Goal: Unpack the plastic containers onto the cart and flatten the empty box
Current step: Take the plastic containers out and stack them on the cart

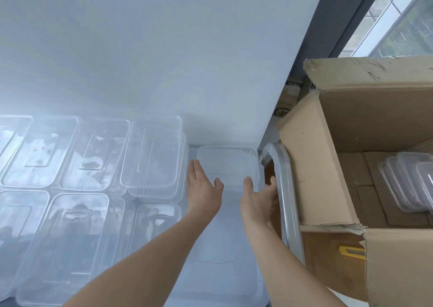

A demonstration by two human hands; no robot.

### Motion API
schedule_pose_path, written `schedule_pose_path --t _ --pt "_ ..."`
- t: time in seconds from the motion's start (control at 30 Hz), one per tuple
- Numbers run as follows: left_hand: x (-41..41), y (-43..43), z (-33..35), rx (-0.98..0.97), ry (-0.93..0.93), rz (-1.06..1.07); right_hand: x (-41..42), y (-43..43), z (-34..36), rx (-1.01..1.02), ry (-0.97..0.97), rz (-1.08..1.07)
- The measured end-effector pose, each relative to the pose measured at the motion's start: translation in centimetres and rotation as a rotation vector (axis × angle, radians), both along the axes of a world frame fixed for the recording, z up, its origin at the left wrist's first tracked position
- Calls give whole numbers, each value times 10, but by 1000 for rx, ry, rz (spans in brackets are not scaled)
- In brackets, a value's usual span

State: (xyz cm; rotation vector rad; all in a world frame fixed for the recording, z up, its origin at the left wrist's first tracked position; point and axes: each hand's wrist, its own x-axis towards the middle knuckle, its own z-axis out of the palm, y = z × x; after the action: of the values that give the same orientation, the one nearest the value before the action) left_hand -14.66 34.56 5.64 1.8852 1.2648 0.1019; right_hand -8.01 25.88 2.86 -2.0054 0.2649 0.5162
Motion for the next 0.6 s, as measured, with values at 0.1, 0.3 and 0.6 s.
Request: schedule_pose_path --t 0.1,0.3,0.6 --pt "2 -6 -3 -100 -62 110 5 0 -8 4 -47 133" --pt "2 -3 -4 -214 -118 258 4 -1 -13 59 15 66" --pt "-7 2 -4 -194 -114 243 1 1 -15 67 12 56"
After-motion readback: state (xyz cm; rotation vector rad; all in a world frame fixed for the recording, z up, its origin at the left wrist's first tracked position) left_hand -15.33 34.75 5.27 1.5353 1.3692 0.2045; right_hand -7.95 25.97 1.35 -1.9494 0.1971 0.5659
